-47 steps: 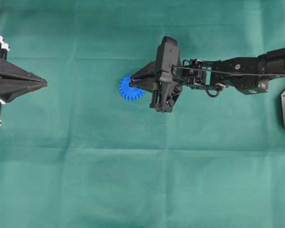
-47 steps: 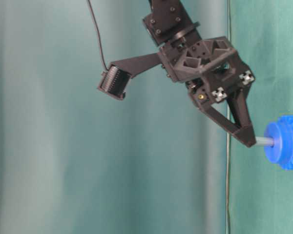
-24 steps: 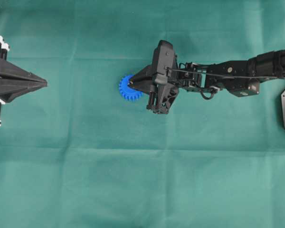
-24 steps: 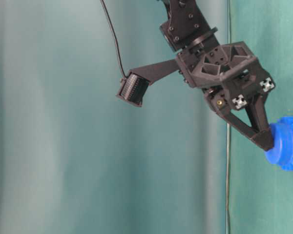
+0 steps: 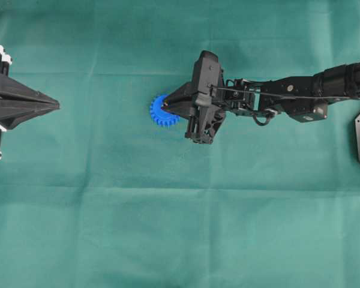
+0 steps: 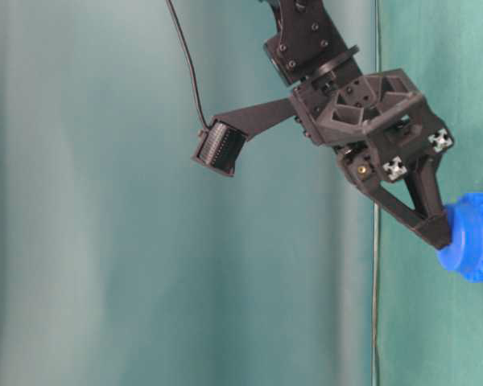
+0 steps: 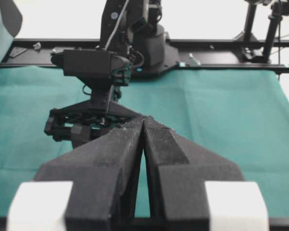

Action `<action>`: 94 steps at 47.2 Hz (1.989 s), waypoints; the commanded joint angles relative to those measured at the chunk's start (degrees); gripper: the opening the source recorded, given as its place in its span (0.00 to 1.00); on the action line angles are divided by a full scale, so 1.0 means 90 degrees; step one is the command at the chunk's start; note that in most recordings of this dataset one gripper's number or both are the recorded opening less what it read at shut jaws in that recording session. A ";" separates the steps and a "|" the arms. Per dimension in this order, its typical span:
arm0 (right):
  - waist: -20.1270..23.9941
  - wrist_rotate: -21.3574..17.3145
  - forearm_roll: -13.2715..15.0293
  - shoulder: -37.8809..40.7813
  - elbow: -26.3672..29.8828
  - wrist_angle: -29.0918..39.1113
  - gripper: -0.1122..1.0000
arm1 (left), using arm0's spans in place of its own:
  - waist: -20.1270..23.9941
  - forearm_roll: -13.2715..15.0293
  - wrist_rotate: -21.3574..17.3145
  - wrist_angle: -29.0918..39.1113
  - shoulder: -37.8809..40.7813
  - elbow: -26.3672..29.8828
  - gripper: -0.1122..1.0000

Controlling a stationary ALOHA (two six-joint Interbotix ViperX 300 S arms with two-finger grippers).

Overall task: Insert the shaft placed at a random location into the center hole of the small gear at another random location.
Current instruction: 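Lower the shaft into the gear's center hole with the right gripper, then open the right gripper and withdraw it rightward from the gear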

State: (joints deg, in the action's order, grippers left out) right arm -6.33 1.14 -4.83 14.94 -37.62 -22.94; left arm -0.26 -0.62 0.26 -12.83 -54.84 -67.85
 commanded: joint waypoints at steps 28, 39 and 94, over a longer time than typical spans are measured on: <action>0.0010 0.0117 0.0049 -0.0977 0.0010 0.0547 0.75 | -0.0020 -0.0010 0.0010 -0.0029 0.0039 0.0107 0.10; 0.0010 0.0127 0.0186 -0.1748 -0.0107 0.0771 0.75 | -0.0010 -0.0010 0.0010 -0.0029 0.0039 0.0107 0.10; 0.0078 0.0068 0.0156 -0.4922 -0.2529 0.0898 0.74 | -0.0010 -0.0010 0.0049 -0.0039 0.0039 0.0098 0.10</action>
State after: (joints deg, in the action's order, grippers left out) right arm -5.80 1.23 -3.34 -27.07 -60.12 -15.21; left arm -0.35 -0.62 0.62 -12.83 -54.84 -67.85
